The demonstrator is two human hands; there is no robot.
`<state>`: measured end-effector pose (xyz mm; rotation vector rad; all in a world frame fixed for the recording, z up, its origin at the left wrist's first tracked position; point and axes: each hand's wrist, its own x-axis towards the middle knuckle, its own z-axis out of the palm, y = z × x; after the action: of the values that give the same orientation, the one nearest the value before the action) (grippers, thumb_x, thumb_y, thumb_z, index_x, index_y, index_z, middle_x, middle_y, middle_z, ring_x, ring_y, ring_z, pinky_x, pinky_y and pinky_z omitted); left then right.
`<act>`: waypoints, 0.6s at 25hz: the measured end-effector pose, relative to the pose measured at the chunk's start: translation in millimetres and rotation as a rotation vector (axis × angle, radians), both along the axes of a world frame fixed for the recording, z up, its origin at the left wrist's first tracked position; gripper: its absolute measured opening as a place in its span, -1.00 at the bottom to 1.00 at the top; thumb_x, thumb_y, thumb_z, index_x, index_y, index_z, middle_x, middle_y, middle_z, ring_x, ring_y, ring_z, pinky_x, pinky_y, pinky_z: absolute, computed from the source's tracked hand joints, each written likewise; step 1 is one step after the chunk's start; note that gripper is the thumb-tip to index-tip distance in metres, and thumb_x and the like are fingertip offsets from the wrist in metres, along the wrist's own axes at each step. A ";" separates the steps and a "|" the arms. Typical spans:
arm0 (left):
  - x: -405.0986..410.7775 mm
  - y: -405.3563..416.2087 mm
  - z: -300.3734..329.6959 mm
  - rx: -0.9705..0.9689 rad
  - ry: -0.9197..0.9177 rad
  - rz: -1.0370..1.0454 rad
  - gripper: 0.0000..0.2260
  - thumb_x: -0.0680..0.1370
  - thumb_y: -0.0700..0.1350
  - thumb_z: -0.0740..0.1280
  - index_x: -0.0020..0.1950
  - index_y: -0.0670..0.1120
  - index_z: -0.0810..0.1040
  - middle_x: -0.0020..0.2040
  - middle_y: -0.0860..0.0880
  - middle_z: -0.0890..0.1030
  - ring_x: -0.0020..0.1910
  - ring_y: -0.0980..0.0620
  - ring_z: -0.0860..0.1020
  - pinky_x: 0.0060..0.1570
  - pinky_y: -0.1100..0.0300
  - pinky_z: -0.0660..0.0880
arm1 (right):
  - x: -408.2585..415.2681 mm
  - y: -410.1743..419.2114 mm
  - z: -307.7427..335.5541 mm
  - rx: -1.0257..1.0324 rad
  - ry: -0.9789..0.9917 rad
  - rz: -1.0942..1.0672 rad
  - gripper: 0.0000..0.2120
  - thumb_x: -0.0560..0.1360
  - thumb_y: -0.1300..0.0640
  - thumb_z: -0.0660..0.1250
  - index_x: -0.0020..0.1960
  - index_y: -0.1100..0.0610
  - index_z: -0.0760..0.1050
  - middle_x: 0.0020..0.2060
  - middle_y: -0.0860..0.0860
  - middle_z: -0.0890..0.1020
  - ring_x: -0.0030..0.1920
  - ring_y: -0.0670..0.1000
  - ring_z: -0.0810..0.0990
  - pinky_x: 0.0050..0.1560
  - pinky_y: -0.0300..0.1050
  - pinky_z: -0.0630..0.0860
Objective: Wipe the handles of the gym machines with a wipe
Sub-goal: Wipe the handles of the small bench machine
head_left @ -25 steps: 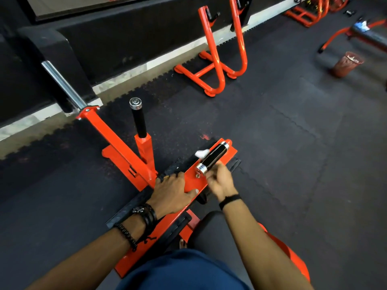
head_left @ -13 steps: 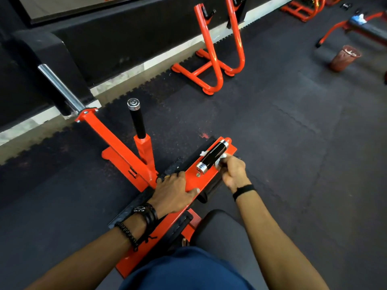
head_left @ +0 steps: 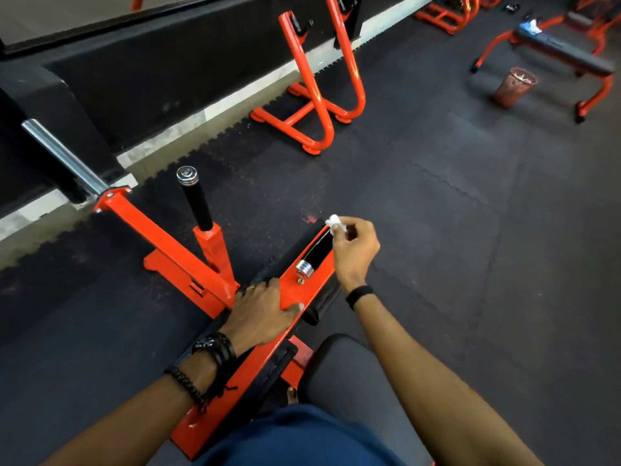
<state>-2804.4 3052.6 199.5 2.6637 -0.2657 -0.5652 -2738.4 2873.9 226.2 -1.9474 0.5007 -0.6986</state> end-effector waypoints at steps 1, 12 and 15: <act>-0.1 0.4 -0.3 0.004 -0.008 0.004 -0.43 0.43 0.38 0.12 0.18 -0.03 0.45 0.16 -0.08 0.61 0.19 -0.14 0.55 0.20 -0.10 0.45 | -8.1 8.5 1.6 -0.054 0.038 0.073 -0.85 0.45 0.28 0.44 -0.23 0.07 0.61 -0.23 -0.11 0.59 -0.22 -0.14 0.53 -0.08 -0.17 0.50; -5.1 1.0 3.4 0.015 -0.046 0.027 -0.54 0.54 0.30 0.19 0.15 -0.06 0.44 0.15 -0.09 0.63 0.20 -0.15 0.57 0.19 -0.07 0.45 | -17.0 19.8 6.6 -0.604 0.170 0.687 -0.80 0.27 0.43 0.28 -0.32 0.17 0.59 -0.30 0.07 0.61 -0.24 0.06 0.53 -0.15 -0.02 0.48; -5.3 -0.5 5.9 0.026 -0.059 0.040 -0.53 0.54 0.29 0.20 0.21 -0.07 0.44 0.16 -0.10 0.62 0.23 -0.15 0.55 0.23 -0.08 0.42 | 8.3 -5.5 17.9 -0.635 0.212 0.665 -0.78 0.25 0.41 0.25 -0.30 0.19 0.62 -0.33 0.12 0.62 -0.26 0.11 0.54 -0.17 -0.04 0.48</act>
<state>-2809.7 3052.0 205.4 2.7076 -0.2222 -0.4811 -2730.1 2868.4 244.1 -2.5923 -0.3013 -0.2211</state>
